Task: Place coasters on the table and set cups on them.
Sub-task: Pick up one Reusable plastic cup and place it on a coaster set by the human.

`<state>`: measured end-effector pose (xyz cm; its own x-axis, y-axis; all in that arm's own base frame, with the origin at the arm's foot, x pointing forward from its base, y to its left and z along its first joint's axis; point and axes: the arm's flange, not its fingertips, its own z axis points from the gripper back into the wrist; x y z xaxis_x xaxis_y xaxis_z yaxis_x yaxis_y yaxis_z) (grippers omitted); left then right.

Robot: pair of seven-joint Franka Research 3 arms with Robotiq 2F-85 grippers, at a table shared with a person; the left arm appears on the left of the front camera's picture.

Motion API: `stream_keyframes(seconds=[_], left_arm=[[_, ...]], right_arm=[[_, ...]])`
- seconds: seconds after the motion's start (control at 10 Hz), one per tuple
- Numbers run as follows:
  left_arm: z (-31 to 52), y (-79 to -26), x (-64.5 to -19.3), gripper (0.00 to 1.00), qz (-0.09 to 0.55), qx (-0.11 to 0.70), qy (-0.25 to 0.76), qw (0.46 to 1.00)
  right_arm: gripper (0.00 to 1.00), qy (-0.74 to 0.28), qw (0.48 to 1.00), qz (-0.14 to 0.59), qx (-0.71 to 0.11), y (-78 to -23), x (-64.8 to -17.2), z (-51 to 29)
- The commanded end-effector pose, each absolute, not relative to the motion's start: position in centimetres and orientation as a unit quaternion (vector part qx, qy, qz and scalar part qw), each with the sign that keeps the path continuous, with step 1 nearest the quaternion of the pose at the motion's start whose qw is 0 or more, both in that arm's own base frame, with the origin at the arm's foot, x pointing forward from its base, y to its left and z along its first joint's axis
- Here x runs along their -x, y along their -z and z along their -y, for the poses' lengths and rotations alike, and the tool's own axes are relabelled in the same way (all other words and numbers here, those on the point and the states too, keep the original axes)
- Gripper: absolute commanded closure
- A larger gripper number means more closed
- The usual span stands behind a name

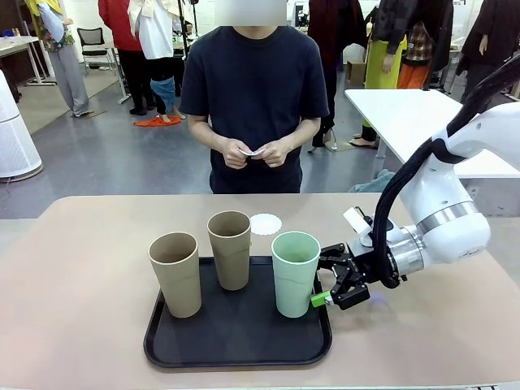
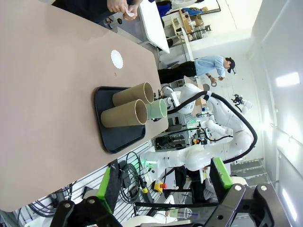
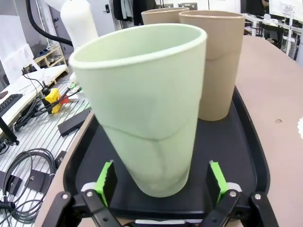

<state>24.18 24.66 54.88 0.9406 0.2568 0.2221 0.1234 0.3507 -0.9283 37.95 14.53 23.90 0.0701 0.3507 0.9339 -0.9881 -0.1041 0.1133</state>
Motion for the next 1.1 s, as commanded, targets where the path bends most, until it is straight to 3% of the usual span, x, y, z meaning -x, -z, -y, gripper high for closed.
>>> stream_keyframes(seconds=[0.0, 1.0], left_arm=[[-24.6, -55.0, -24.0, 0.00, 0.171, 0.573, -0.040, 0.801], [-24.6, -55.0, -24.0, 0.00, 0.171, 0.573, -0.040, 0.801]], right_arm=[[0.00, -0.581, 0.574, 0.358, -0.452, -23.2, -38.3, -15.4], [0.00, -0.583, 0.565, 0.348, -0.470, -22.9, -38.4, -17.6]])
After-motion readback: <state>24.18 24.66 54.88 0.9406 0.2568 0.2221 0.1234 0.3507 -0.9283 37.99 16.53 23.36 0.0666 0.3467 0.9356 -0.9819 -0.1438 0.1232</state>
